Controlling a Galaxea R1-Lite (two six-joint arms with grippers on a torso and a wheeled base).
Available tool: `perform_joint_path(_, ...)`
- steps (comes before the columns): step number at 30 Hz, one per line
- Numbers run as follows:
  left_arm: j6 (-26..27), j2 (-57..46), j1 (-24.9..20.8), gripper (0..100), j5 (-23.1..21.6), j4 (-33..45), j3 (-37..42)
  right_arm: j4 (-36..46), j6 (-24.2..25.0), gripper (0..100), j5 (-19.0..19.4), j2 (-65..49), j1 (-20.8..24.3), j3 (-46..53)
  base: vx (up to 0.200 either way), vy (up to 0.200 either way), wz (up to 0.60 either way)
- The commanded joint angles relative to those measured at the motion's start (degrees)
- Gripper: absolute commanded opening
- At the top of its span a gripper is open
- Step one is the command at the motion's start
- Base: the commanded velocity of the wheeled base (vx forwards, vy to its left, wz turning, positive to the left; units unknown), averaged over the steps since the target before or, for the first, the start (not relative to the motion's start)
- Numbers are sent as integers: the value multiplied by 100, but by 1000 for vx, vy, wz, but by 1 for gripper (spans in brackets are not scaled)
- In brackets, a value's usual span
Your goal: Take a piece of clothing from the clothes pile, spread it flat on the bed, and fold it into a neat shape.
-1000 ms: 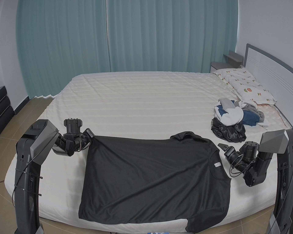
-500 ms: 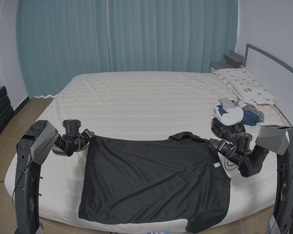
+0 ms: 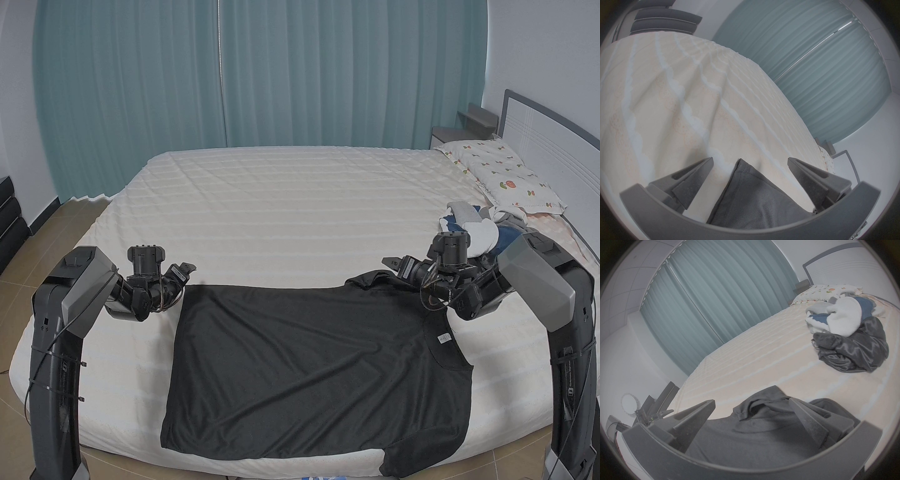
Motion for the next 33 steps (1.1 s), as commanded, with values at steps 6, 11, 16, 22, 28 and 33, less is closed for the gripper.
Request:
perform_joint_path(6,-154,-110,21,100,0,-24,204,797,484,100,-247,855,551,-1411,0,0,0)
perform_joint_path(11,-154,-118,21,100,0,-24,248,1184,792,100,-264,1031,560,-1903,0,0,0)
perform_joint_path(16,-145,-118,13,100,0,-24,257,1509,1020,100,-449,1339,498,-2536,0,0,0)
perform_joint_path(22,-145,-118,13,100,0,-33,283,2168,1196,0,-669,1725,472,-3345,0,0,0)
perform_joint_path(28,-145,-118,13,100,9,-33,292,2230,1205,0,-774,1840,463,-3369,0,0,0)
perform_joint_path(33,-145,-127,13,100,9,-33,301,1676,1231,0,-774,1796,366,-3369,0,0,0)
